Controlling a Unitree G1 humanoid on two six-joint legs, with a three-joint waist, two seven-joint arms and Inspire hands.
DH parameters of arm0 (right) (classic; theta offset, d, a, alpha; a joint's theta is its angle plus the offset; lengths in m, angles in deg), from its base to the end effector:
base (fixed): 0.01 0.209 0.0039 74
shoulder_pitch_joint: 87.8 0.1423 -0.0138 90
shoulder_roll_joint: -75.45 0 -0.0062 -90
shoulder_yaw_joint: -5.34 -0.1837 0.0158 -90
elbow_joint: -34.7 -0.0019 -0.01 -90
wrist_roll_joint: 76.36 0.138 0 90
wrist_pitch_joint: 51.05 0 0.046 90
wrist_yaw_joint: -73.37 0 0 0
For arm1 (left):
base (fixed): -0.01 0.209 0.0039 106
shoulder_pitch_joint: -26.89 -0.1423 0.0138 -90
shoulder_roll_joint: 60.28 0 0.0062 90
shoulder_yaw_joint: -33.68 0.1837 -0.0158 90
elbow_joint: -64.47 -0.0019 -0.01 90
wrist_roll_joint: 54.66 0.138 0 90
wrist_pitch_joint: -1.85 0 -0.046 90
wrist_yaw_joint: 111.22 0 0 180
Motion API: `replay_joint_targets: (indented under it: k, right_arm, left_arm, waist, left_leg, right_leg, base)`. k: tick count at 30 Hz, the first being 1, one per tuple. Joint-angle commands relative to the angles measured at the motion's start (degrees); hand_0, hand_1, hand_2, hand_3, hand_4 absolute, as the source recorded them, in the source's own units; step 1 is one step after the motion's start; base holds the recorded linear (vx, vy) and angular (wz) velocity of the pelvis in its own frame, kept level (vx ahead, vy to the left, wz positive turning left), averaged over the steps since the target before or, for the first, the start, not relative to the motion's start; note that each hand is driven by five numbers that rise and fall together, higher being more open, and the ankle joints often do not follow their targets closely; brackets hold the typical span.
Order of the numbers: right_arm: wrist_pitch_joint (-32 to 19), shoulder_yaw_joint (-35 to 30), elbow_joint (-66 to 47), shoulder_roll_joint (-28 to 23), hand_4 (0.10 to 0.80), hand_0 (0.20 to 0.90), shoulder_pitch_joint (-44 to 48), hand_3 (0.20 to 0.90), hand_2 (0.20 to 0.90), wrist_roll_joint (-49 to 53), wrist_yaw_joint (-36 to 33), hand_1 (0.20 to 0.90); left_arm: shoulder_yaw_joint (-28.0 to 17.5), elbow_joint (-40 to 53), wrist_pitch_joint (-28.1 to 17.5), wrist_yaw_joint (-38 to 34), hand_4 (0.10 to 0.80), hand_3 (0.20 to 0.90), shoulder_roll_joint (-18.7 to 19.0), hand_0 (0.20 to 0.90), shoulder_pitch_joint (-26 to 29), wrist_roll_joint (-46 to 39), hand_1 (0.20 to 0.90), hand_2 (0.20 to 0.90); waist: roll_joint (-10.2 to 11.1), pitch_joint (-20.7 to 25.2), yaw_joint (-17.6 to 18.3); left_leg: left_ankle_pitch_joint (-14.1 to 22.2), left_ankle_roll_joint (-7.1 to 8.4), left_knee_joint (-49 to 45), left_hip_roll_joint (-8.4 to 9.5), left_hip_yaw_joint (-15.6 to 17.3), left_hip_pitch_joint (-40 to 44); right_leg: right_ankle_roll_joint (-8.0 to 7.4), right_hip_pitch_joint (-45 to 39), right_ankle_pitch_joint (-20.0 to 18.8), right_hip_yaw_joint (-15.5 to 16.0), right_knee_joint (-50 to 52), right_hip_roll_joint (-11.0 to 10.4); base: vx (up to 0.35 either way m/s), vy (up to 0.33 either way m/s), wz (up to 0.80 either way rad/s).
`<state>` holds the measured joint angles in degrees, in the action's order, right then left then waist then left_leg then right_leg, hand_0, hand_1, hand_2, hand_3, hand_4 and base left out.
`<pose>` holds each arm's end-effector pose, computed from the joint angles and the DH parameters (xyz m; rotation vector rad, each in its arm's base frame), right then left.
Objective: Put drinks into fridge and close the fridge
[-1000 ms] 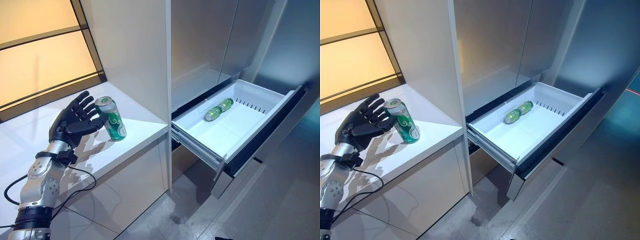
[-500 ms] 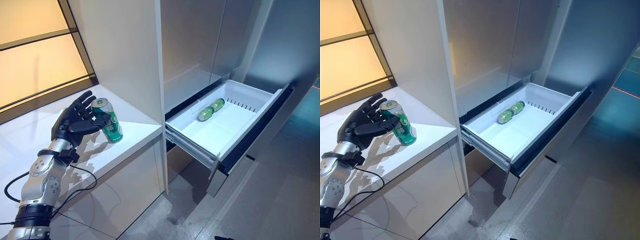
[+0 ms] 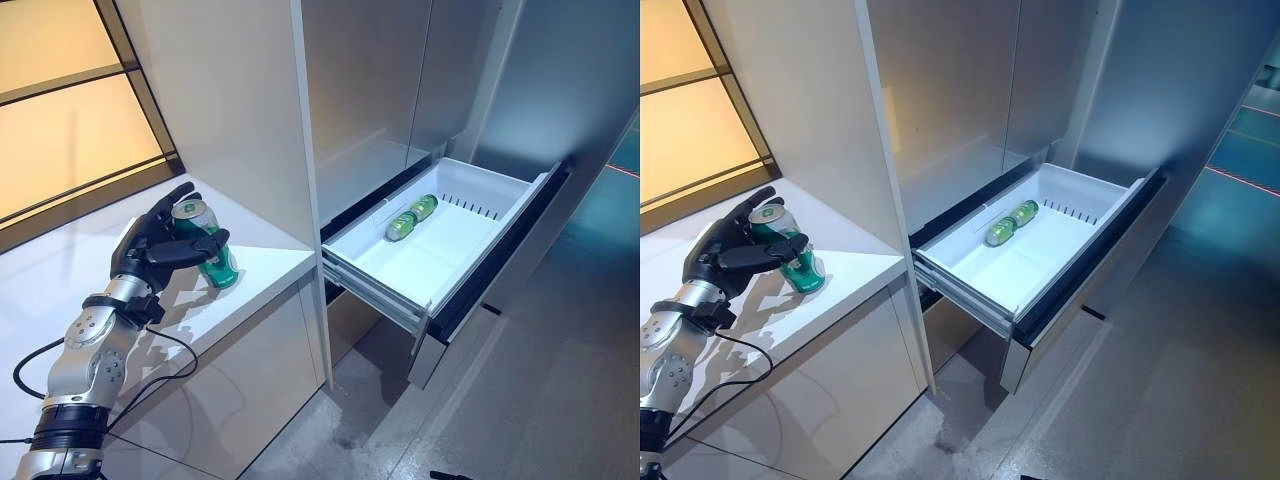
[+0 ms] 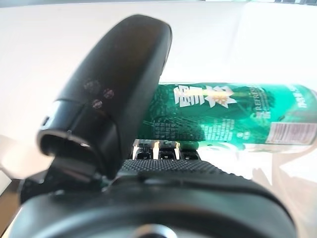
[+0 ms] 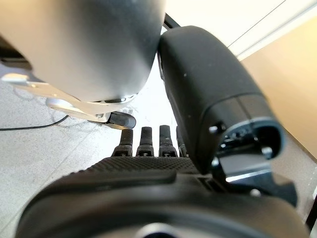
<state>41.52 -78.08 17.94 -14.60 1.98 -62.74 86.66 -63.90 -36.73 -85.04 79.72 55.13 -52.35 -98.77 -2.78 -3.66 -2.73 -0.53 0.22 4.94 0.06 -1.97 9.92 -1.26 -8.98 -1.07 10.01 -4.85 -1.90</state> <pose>0.0596 -0.2421 -0.1141 0.0469 1.3081 -0.0380 0.2318 0.3064 0.1209 -0.0763 -0.0776 -0.0217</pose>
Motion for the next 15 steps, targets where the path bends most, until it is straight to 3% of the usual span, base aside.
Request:
replay_joint_targets:
  k: [1,15]
  right_arm:
    - [0.33,0.42,1.07,-3.05,0.800,0.900,1.48,0.900,0.900,0.84,1.47,0.900]
    - [0.41,0.22,1.21,-2.96,0.800,0.900,1.43,0.900,0.900,1.42,1.07,0.900]
  left_arm:
    - [-2.04,-1.82,-4.20,1.52,0.800,0.900,5.20,0.900,11.90,0.51,0.900,0.900]
    - [-1.86,-5.97,-5.51,-0.59,0.800,0.900,5.34,0.900,12.71,1.51,0.900,0.900]
  waist:
    - [-0.23,1.30,1.40]
    - [-0.11,1.23,2.26]
  left_leg:
    - [6.10,-1.42,-2.16,3.33,2.54,0.36]
    - [7.14,-2.32,-3.16,3.84,3.29,0.39]
  right_leg:
    - [-2.36,0.60,7.76,-3.53,5.67,1.20]
    - [-2.70,1.36,7.72,-4.87,6.56,0.77]
  base:
    - [0.016,0.009,-0.05]
    - [0.023,0.017,-0.06]
